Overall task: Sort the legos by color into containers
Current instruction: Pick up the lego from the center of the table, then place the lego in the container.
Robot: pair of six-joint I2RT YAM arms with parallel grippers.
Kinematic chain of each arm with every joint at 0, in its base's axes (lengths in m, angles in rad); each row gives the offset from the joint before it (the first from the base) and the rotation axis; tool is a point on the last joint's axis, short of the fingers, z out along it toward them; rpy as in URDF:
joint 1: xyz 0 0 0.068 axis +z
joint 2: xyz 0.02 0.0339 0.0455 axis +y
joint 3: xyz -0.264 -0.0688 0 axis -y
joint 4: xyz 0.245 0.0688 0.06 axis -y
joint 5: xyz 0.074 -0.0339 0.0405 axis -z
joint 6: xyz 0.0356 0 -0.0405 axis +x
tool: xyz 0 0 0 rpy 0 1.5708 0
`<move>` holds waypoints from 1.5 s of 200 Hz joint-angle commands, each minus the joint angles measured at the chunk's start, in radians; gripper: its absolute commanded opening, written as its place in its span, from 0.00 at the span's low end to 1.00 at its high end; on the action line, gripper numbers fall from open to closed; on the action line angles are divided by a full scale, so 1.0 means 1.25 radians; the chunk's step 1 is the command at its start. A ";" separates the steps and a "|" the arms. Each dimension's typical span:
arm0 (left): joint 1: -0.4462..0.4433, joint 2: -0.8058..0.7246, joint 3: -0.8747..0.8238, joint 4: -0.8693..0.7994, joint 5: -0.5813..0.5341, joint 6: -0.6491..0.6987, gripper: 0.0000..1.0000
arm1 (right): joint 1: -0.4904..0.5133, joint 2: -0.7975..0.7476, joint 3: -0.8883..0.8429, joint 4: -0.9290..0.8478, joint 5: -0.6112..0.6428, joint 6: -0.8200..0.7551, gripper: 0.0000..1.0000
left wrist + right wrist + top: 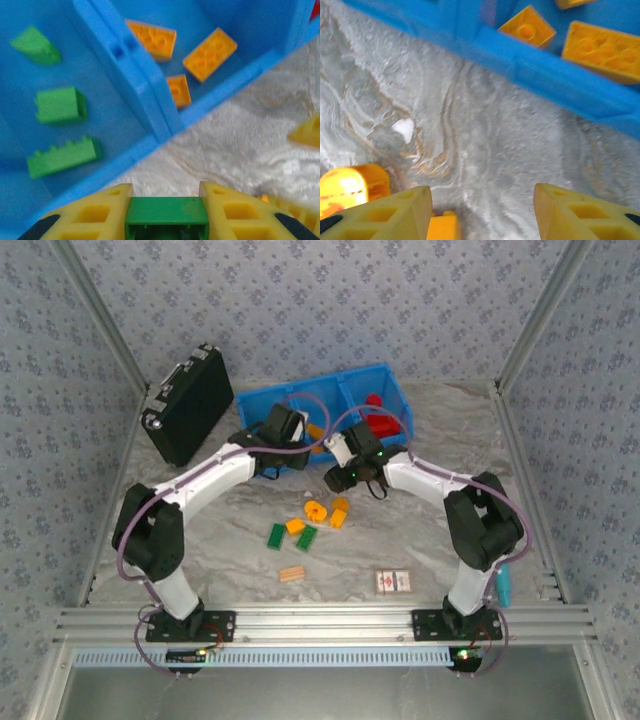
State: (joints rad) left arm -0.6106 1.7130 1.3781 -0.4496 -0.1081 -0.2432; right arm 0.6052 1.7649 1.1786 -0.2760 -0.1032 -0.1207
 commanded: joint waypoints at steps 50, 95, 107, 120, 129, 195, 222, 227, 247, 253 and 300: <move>0.128 0.124 0.110 0.025 -0.002 0.064 0.26 | 0.159 -0.024 -0.118 0.135 0.061 0.016 0.58; 0.170 0.229 0.172 0.022 0.025 0.063 0.27 | 0.184 -0.016 -0.122 0.135 0.045 0.017 0.58; 0.178 0.251 0.188 0.015 0.035 0.053 0.29 | 0.193 -0.007 -0.114 0.127 0.051 0.013 0.58; 0.182 0.267 0.196 0.017 0.047 0.047 0.31 | 0.199 0.006 -0.106 0.118 0.061 0.012 0.58; 0.182 0.275 0.199 0.021 0.049 0.046 0.32 | 0.202 0.014 -0.101 0.113 0.068 0.012 0.58; 0.193 0.324 0.257 -0.006 0.070 0.047 0.37 | 0.209 0.057 -0.078 0.080 0.104 0.023 0.58; 0.194 0.321 0.264 -0.009 0.069 0.051 0.42 | 0.209 0.065 -0.081 0.083 0.099 0.024 0.57; 0.194 0.319 0.264 -0.010 0.069 0.052 0.43 | 0.209 0.067 -0.083 0.084 0.098 0.024 0.56; 0.194 0.306 0.261 -0.012 0.071 0.057 0.45 | 0.208 0.073 -0.084 0.088 0.091 0.020 0.53; 0.193 0.301 0.259 -0.011 0.071 0.057 0.45 | 0.207 0.074 -0.084 0.090 0.086 0.017 0.52; 0.194 0.227 0.229 -0.022 0.080 0.073 0.46 | 0.208 0.083 -0.081 0.094 0.082 0.008 0.45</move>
State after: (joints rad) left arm -0.3729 2.0956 1.6745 -0.4503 -0.0322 -0.1795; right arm 0.8639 1.8378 1.0615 -0.1375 0.0040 -0.0982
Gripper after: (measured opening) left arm 0.452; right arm 0.466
